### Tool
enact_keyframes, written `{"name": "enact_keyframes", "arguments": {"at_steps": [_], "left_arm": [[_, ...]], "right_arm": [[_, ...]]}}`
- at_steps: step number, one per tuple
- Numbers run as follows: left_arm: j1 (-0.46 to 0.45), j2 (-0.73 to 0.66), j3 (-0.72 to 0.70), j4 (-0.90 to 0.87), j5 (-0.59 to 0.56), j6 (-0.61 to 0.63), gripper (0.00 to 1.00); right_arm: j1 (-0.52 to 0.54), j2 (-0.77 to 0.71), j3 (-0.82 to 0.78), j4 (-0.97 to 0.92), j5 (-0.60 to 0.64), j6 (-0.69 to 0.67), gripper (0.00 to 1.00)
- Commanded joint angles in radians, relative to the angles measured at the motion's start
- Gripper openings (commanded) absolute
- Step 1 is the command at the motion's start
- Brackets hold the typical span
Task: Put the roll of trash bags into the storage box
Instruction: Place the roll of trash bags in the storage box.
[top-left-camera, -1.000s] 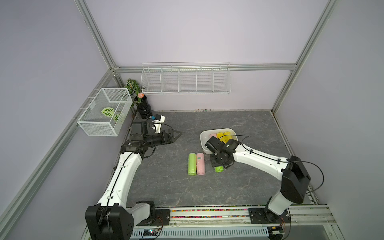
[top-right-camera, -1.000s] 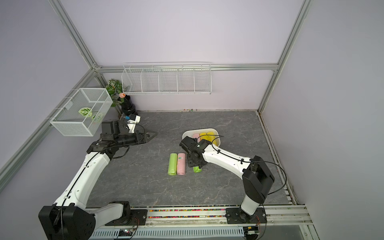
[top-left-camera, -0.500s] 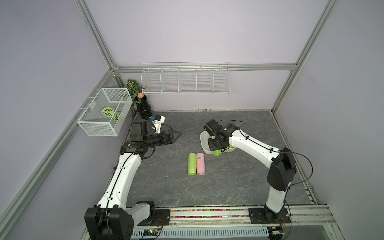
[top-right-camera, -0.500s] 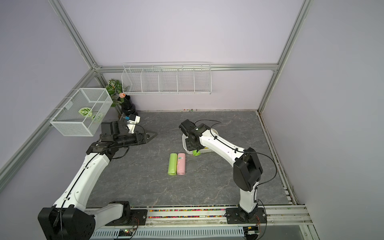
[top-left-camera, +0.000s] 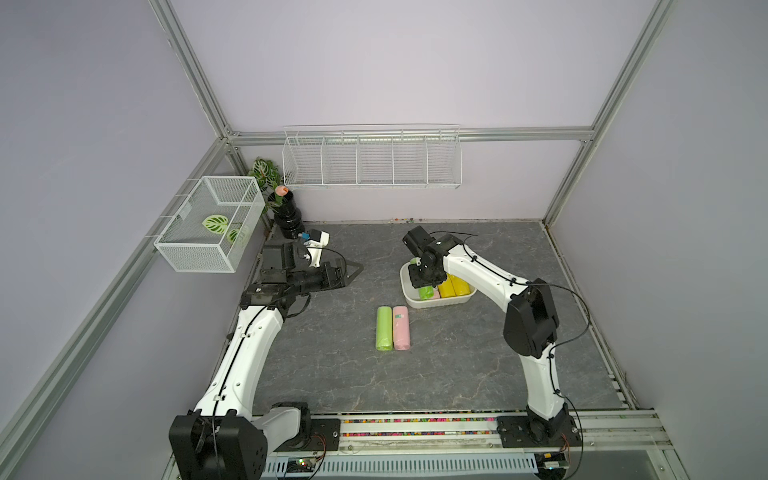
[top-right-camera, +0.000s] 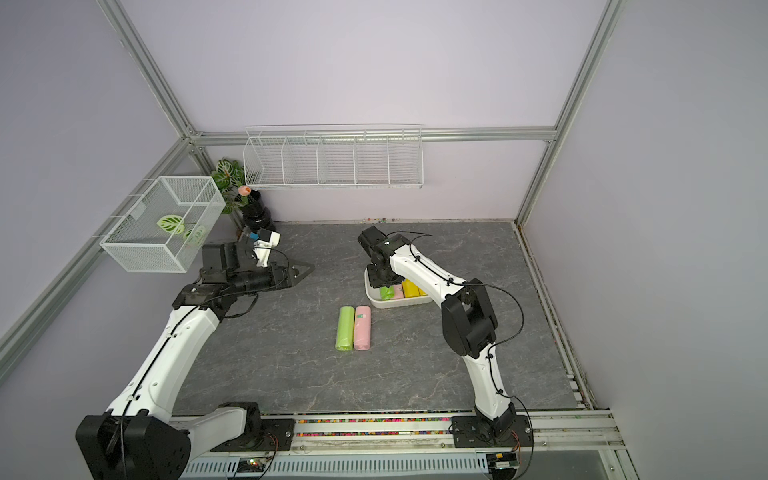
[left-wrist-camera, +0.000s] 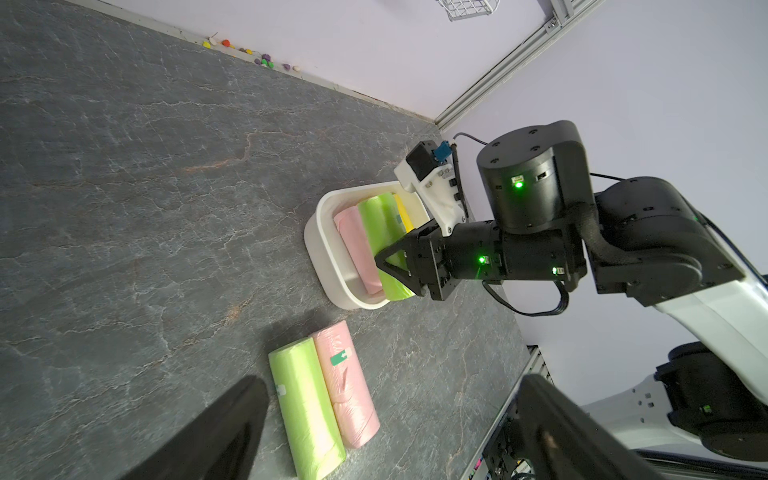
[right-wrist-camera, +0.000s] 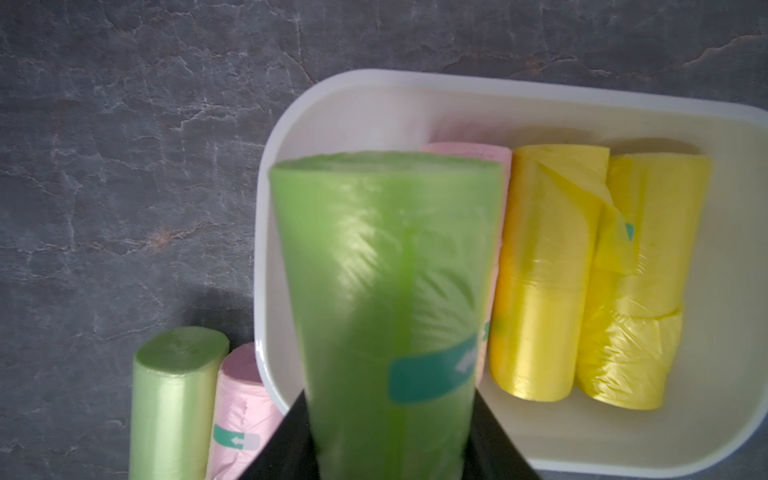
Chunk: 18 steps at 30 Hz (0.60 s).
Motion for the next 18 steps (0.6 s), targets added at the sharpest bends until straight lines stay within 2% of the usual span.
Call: {"name": "enact_keyframes", "arguments": {"at_steps": [1, 9, 18], "left_arm": [[0.007, -0.012, -0.013, 0.004, -0.012, 0.011, 0.99], [0.007, -0.005, -0.012, 0.002, -0.014, 0.009, 0.99], [0.009, -0.002, -0.010, 0.002, -0.021, 0.010, 0.99]], "right_arm": [[-0.004, 0.034, 0.043, 0.007, -0.025, -0.005, 0.17], [-0.019, 0.134, 0.109, 0.013, -0.052, 0.000, 0.17], [-0.025, 0.175, 0.066, 0.036, -0.118, 0.045, 0.16]]}}
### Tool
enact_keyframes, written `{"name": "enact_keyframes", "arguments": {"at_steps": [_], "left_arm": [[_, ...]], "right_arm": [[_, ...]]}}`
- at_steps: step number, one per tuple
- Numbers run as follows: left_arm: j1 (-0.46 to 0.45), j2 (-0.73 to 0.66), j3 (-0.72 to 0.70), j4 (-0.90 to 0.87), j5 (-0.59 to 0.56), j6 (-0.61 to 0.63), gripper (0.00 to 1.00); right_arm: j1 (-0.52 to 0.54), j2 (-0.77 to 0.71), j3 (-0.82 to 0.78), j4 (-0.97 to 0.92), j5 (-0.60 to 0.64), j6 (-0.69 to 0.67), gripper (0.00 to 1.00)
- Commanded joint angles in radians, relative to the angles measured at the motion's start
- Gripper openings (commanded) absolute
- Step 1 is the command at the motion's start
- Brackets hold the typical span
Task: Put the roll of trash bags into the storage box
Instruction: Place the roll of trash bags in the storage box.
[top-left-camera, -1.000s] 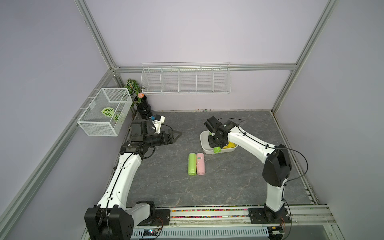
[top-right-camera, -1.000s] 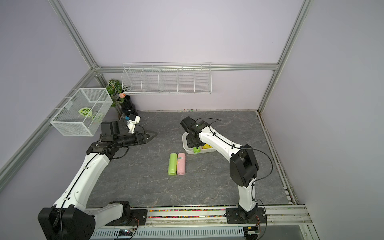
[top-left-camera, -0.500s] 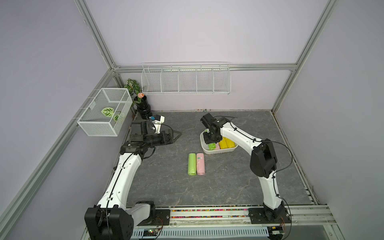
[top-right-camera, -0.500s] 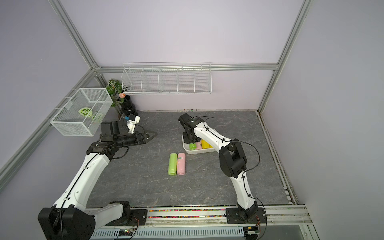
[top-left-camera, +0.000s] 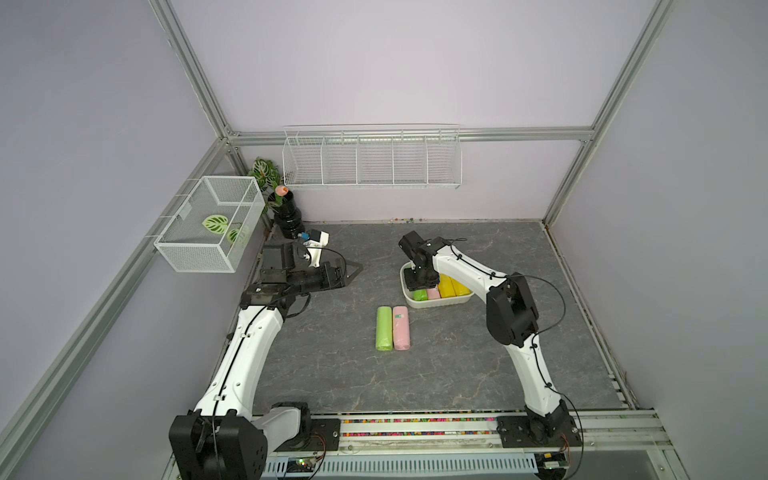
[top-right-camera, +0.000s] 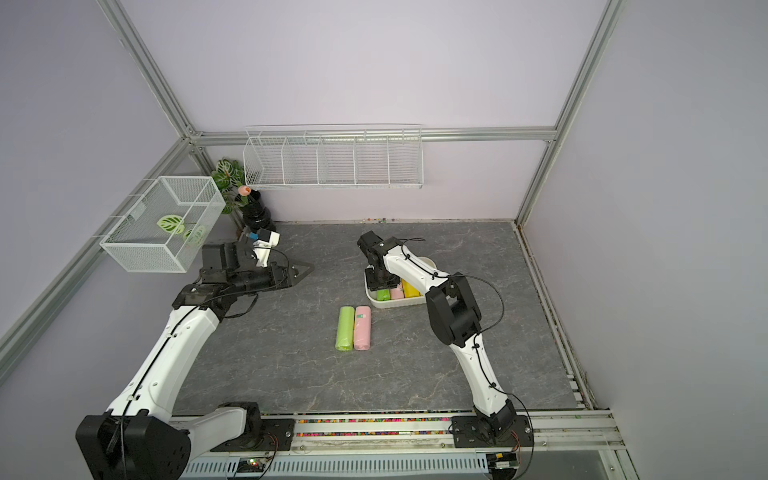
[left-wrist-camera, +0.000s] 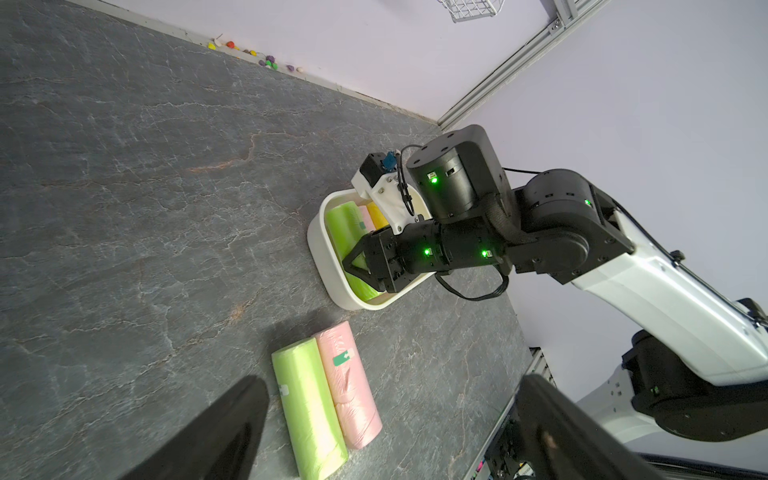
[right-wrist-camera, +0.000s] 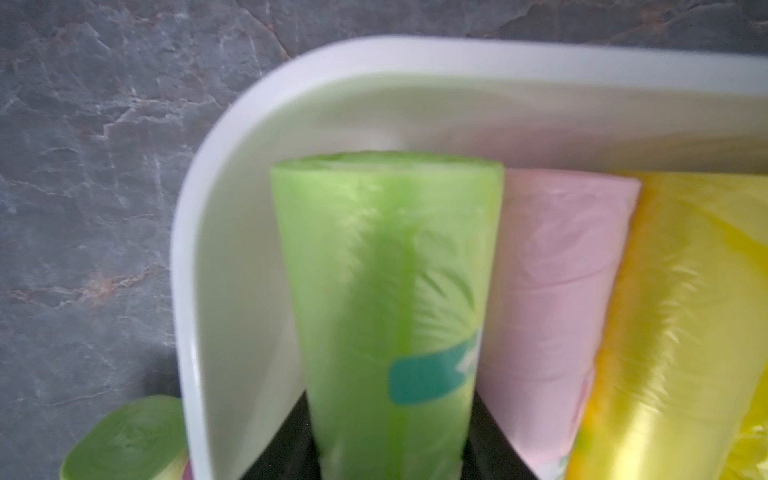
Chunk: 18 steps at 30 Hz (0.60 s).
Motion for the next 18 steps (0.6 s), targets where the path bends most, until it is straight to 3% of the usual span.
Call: {"name": "enact_keyframes", "arguments": {"at_steps": [1, 7, 18], "left_arm": [[0.009, -0.002, -0.010, 0.002, -0.010, 0.011, 0.99], [0.009, 0.000, -0.009, 0.002, -0.010, 0.009, 0.99], [0.012, 0.000, -0.010, 0.002, -0.005, 0.009, 0.99]], "right_arm": [[-0.003, 0.016, -0.018, 0.024, -0.046, 0.037, 0.16], [-0.003, 0.050, -0.030, 0.025, -0.046, 0.063, 0.20], [-0.002, 0.070, -0.039, 0.033, 0.009, 0.067, 0.49]]}}
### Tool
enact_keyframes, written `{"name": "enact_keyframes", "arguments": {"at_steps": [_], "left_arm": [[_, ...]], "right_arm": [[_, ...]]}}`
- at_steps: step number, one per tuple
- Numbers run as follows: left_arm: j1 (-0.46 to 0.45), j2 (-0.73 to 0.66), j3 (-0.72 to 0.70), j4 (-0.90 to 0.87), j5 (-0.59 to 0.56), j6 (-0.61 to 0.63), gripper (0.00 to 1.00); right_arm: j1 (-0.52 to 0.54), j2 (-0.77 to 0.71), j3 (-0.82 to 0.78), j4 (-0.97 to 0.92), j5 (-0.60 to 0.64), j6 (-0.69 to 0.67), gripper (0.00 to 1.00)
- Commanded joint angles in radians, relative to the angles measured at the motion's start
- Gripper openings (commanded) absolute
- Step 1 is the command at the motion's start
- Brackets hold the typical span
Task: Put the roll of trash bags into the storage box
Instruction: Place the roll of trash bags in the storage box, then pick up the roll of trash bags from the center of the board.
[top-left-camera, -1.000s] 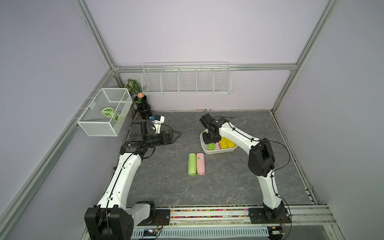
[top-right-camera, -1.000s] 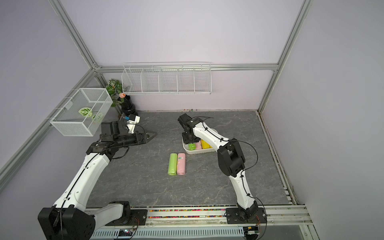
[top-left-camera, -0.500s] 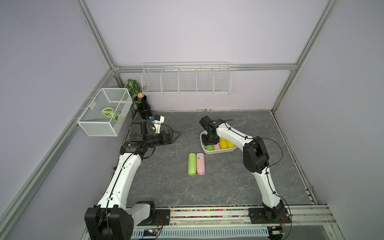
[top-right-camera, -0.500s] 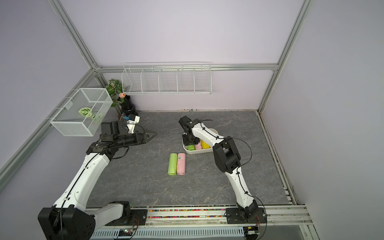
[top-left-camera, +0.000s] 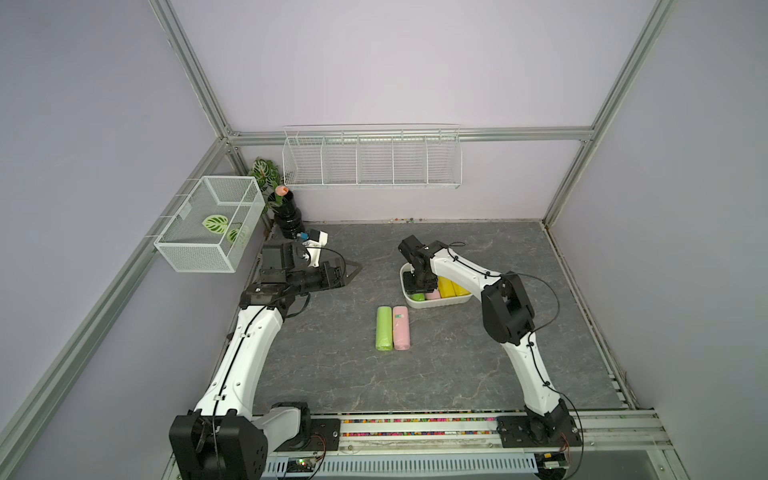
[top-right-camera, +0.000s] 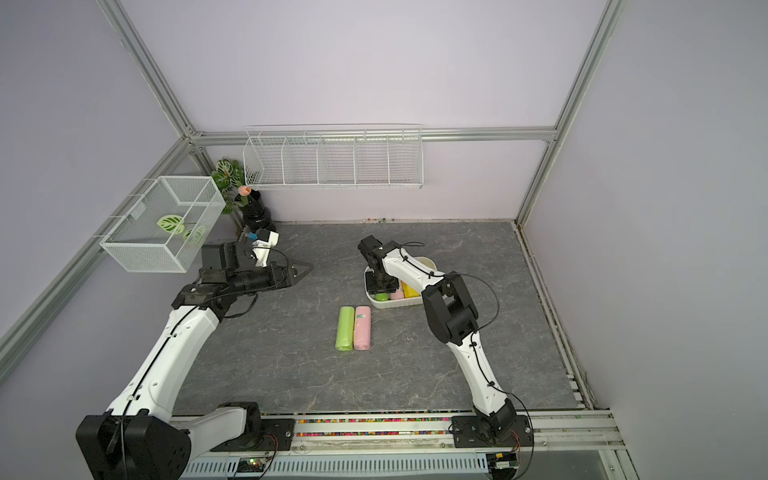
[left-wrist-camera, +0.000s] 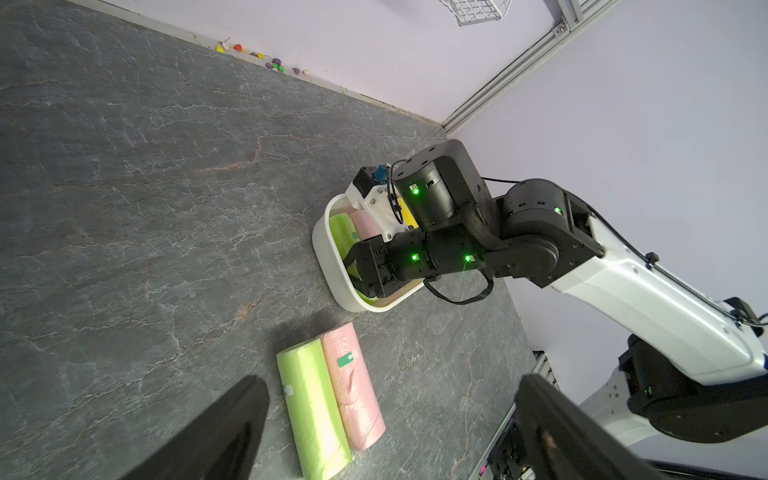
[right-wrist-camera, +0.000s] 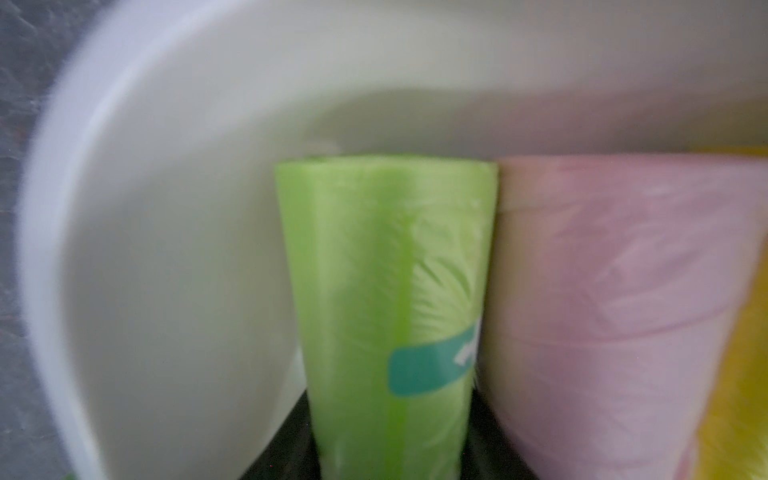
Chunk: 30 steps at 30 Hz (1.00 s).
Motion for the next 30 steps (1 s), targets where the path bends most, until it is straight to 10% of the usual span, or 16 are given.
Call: {"name": "enact_keyframes", "arguments": {"at_steps": [1, 7, 30], "left_arm": [[0.008, 0.001, -0.010, 0.004, 0.002, 0.009, 0.99], [0.009, 0.003, -0.009, 0.004, 0.003, 0.007, 0.99], [0.011, -0.003, -0.010, 0.004, 0.006, 0.007, 0.99]], "right_arm": [[0.002, 0.018, -0.024, 0.002, 0.044, 0.012, 0.51], [0.003, -0.056, -0.059, 0.017, 0.087, -0.003, 0.69], [0.123, -0.481, -0.357, 0.085, 0.108, 0.153, 0.72]]}}
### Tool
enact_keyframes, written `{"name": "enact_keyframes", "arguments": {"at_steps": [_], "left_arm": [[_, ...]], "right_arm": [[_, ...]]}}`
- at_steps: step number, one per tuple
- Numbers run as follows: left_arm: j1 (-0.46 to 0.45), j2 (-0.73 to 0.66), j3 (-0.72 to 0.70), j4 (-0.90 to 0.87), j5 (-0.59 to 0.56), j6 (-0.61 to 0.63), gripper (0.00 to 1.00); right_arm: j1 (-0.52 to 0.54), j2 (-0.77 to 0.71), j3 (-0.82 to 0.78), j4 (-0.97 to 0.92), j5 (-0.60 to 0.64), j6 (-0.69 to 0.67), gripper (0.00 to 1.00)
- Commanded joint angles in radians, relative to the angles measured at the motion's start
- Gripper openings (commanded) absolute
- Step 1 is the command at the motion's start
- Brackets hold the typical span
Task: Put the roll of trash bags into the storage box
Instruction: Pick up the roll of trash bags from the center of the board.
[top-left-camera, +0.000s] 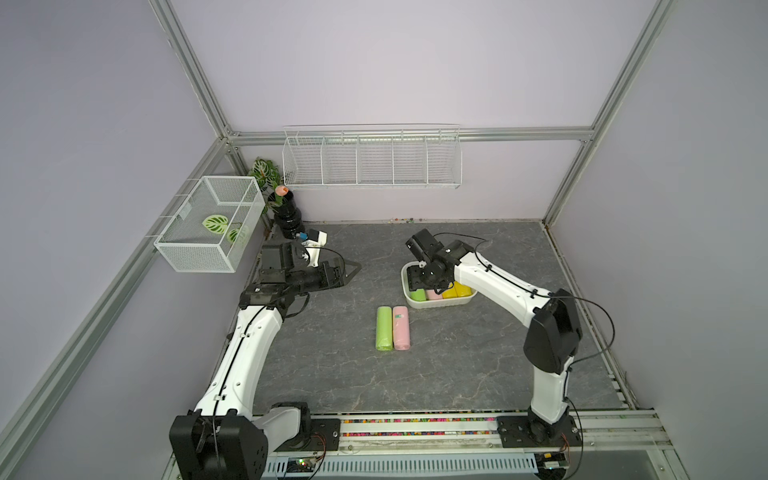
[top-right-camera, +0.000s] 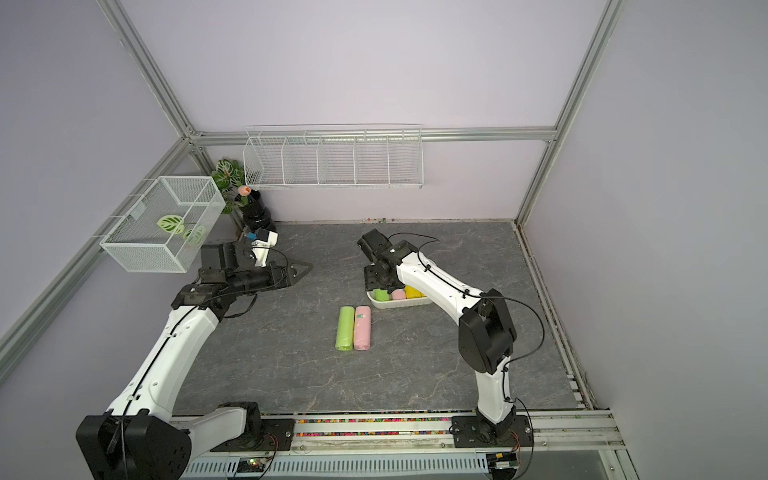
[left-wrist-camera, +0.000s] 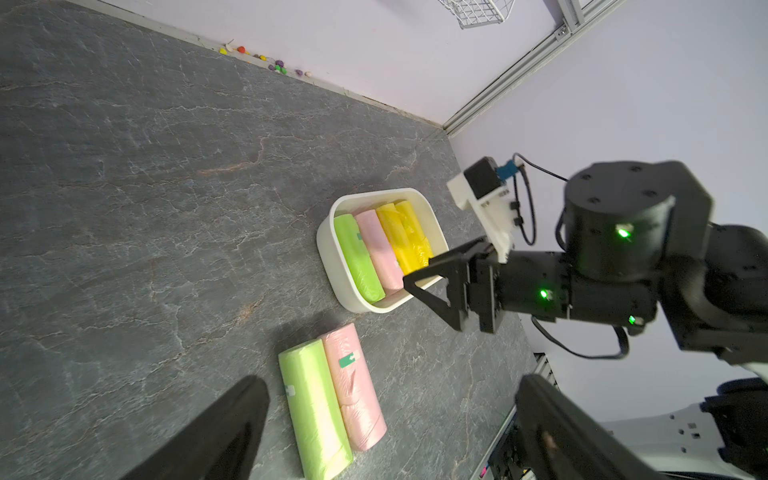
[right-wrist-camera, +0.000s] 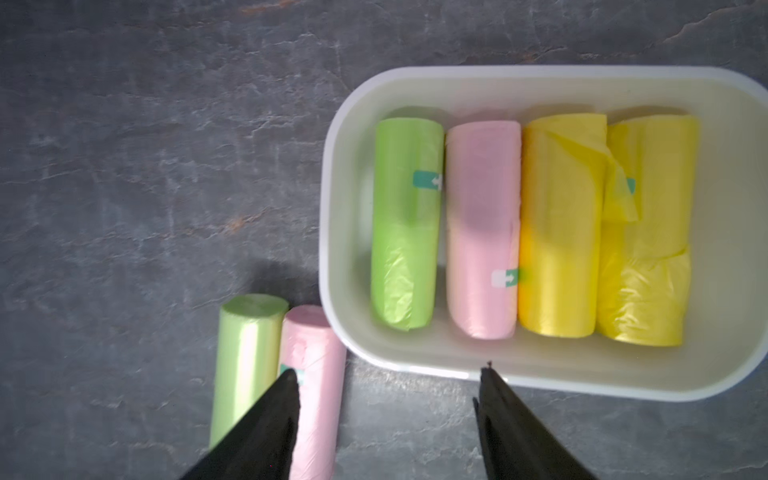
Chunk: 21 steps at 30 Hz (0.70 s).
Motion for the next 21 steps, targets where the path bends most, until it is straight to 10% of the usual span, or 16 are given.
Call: {"name": "enact_keyframes", "arguments": {"at_steps": [1, 21], "left_arm": [[0.004, -0.004, -0.010, 0.004, 0.006, 0.006, 0.99], [0.005, -0.014, -0.019, 0.005, 0.007, 0.004, 0.99]], "right_arm": [[0.040, -0.061, -0.110, 0.052, -0.010, 0.099, 0.72], [0.172, 0.023, -0.260, 0.185, -0.112, 0.220, 0.73]]}}
